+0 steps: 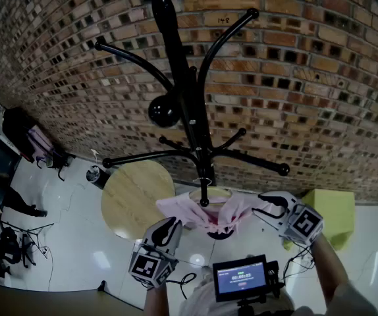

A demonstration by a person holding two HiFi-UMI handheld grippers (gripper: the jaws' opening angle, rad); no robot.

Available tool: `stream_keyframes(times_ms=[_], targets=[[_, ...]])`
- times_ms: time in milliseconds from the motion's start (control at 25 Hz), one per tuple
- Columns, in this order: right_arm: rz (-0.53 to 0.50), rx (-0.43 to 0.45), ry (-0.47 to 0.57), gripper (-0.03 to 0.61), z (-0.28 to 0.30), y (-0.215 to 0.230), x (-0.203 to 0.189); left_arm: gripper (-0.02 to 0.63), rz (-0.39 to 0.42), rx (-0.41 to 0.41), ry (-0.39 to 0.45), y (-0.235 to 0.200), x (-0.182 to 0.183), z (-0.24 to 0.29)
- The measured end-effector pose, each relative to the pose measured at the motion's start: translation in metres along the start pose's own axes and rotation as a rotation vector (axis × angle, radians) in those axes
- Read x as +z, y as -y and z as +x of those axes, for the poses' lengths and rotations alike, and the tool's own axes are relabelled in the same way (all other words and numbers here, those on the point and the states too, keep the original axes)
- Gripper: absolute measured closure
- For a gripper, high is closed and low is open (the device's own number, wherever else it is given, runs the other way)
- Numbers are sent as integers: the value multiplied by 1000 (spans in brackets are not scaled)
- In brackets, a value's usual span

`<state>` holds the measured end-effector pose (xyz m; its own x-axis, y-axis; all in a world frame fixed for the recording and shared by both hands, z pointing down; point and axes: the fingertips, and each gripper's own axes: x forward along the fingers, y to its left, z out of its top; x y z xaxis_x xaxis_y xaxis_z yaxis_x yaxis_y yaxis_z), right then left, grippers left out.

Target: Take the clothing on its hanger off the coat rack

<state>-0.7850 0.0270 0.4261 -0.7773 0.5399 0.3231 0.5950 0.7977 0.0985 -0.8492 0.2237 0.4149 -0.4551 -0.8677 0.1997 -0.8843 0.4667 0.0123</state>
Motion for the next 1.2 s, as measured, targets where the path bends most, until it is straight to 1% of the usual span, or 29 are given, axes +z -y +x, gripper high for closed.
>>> stream_keyframes(times_ms=[40, 80, 240, 320, 440, 560, 760, 880, 1040, 1200], targets=[[-4, 9, -5, 433, 3, 0, 0, 557, 2, 2, -2, 0, -2, -1], [-8, 18, -11, 412, 7, 0, 0, 557, 4, 4, -4, -1, -5, -2], [-34, 57, -57, 408, 24, 3, -5, 557, -8, 17, -7, -2, -6, -4], [-62, 84, -79, 394, 36, 6, -12, 557, -7, 19, -9, -1, -5, -4], [-88, 130, -107, 394, 52, 9, -24, 557, -1, 22, -20, -2, -11, -5], [-95, 161, -114, 394, 68, 13, -36, 557, -3, 42, -19, -2, -11, -8], [-102, 233, -167, 394, 87, 16, -54, 557, -13, 66, -27, -7, -20, -13], [-120, 278, -206, 394, 96, 14, -63, 557, -18, 74, -27, -7, -19, -14], [-155, 307, -244, 394, 104, 9, -71, 557, -25, 89, -34, -9, -24, -19], [-160, 322, -246, 400, 109, 4, -71, 557, -18, 93, -47, -6, -28, -23]])
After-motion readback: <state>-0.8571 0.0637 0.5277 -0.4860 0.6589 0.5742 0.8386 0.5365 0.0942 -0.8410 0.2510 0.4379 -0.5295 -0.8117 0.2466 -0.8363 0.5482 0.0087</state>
